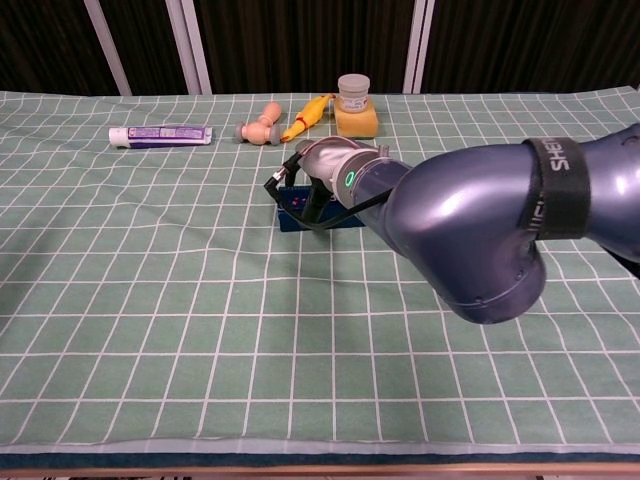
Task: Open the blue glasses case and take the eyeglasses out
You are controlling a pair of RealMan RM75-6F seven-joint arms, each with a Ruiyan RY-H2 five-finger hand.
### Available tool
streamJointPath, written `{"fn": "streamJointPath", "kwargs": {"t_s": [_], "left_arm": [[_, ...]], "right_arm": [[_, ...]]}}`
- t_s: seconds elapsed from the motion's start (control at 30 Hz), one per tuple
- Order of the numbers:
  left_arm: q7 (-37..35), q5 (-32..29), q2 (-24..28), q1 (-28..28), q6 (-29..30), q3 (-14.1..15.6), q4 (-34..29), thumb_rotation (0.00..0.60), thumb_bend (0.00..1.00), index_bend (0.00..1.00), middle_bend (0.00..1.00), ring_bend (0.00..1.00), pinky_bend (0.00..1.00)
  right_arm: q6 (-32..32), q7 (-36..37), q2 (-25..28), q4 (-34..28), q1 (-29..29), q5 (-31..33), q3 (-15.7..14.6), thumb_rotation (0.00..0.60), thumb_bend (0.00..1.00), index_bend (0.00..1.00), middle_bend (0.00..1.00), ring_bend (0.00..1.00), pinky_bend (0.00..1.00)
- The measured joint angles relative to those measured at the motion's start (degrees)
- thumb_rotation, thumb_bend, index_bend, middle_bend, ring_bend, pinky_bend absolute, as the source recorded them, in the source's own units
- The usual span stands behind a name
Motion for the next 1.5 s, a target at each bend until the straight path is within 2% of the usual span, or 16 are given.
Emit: {"fn": "streamJointPath", "kwargs": {"t_s": [0.13,0.43,0.83,1.03,1.17,1.27,1.4,1.5], "left_arm": [[-0.1,0.1,0.0,0.0,0.0,0.0,0.0,0.6,0.0,0.0,0.0,0.0,0.0],[-0.4,0.1,0.1,0.1,0.0,0.1,-0.1,0.6,0.0,0.0,0.0,0.0,0.0],[-0.7,-0.1,0.2,0.0,-0.2,0.0,-0.2,0.6,0.0,0.0,0.0,0.0,0.0],[-0.8,-0.4,0.3,0.0,-0.3,0.0,-0.3,0.6,0.0,0.0,0.0,0.0,0.0],[-0.8,-0.4,0.2,0.0,-0.4,0.0,-0.3,0.6,0.0,0.0,0.0,0.0,0.0],[-0.6,-0.3,0.2,0.0,-0.3,0.0,-0.3,0.6,0.0,0.0,0.0,0.0,0.0],[-0.4,-0.1,0.2,0.1,-0.1,0.1,-0.4,0.6,0.0,0.0,0.0,0.0,0.0],[-0.4,0.0,0.2,0.1,0.1,0.2,-0.4,0.6,0.0,0.0,0.0,0.0,0.0]], "right_arm": [[0.4,-0.6,0.3,-0.6,0.0,0.8,-0.2,0.6,0.54,0.24,0.0,0.0,0.24],[1.1,-1.5,1.1,-2.0,0.0,2.3,-0.5,0.6,0.67,0.24,0.0,0.0,0.24],[0.6,-1.5,0.9,-0.1,0.3,3.2,-1.0,0.6,0.69,0.2,0.0,0.0,0.24],[-0.2,-0.2,0.1,5.3,1.4,1.3,-0.6,0.6,0.67,0.15,0.0,0.0,0.24],[-0.3,2.3,-0.4,9.9,2.8,-2.8,0.1,0.6,0.59,0.12,0.0,0.0,0.24],[0.2,5.2,-0.4,10.7,3.2,-6.1,0.7,0.6,0.58,0.11,0.0,0.0,0.24],[0.9,5.4,1.1,7.4,2.7,-7.1,0.7,0.6,0.54,0.09,0.0,0.0,0.24],[2.1,3.7,3.1,1.3,1.7,-6.2,0.5,0.6,0.51,0.09,0.05,0.02,0.26]]}}
